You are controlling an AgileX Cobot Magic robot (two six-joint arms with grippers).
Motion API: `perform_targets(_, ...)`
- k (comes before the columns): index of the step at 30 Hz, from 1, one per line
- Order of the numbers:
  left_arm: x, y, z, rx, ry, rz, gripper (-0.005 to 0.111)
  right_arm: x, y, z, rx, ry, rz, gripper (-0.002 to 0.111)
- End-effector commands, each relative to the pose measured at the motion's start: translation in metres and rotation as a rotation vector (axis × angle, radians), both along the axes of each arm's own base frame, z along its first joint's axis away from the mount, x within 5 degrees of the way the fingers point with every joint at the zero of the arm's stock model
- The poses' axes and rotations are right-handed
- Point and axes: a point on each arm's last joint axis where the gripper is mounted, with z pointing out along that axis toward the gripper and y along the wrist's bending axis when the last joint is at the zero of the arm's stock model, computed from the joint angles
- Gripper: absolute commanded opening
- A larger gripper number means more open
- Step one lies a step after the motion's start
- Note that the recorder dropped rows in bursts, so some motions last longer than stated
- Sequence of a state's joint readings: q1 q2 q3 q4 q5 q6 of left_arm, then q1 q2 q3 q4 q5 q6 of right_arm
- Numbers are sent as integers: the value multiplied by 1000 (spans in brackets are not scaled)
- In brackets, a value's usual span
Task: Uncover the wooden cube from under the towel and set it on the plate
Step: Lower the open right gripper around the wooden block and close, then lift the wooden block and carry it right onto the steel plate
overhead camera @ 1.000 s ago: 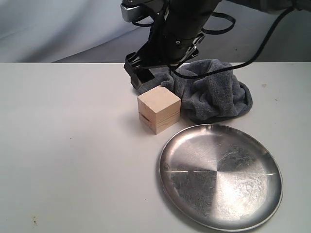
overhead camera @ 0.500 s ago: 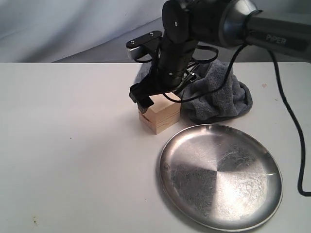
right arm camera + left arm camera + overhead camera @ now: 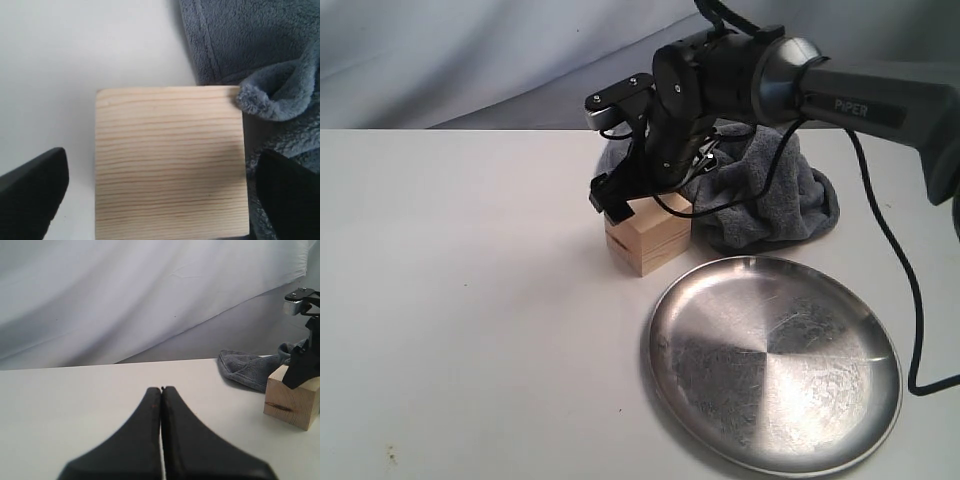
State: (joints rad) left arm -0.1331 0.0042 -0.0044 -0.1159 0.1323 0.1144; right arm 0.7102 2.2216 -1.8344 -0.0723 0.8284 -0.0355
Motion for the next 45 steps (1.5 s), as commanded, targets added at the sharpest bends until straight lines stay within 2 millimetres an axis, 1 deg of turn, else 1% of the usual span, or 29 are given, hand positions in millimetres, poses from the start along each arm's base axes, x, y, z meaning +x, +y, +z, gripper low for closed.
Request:
perform_targets(1,0,0,-1,-4,1,-5,0,4,1,-1,11,-28,0,93)
perform_targets(7,0,0,-1,-4,1,-5,0,6,2,-13,-3,-11,0,93)
perform_targets(13,0,0,-1,-4,1,-5,0,7,3,-35,-28,27,-13,93)
perform_targets(17,0,0,-1,-4,1,-5,0,8,3,-35,-19,26,-33,89)
perform_targets(19,0,0,-1,-4,1,-5,0,8,3,-35,-18,26,-35,81)
perform_targets(20,0,0,-1,-4,1,-5,0,8,3,-35,-16,27,-40,71)
perform_targets(21,0,0,-1,-4,1,-5,0,8,3,-35,-14,29,-47,63)
perform_targets(22,0,0,-1,-4,1,-5,0,8,3,-35,-10,32,-57,49)
perform_targets(23,0,0,-1,-4,1,-5,0,8,3,-35,-10,32,-57,40)
perform_targets(24,0,0,-1,-4,1,-5,0,7,3,-35,-12,34,-57,24)
perform_targets(25,0,0,-1,-4,1,-5,0,7,3,-35,-12,34,-57,17)
perform_targets(26,0,0,-1,-4,1,-5,0,7,3,-33,-11,32,-57,4)
perform_targets(27,0,0,-1,-4,1,-5,0,7,2,-27,-1,23,-60,0)
perform_targets(28,0,0,-1,-4,1,-5,0,7,2,-23,4,18,-60,0)
perform_targets(31,0,0,-1,-4,1,-5,0,3,1,3,48,-4,-66,0)
perform_targets(35,0,0,-1,-4,1,-5,0,-6,-3,33,87,6,-76,0)
perform_targets(40,0,0,-1,-4,1,-5,0,-13,-8,52,89,15,-80,0)
perform_targets(42,0,0,-1,-4,1,-5,0,-18,-9,63,123,21,-85,0)
perform_targets(45,0,0,-1,-4,1,-5,0,-20,-10,73,146,16,-90,0)
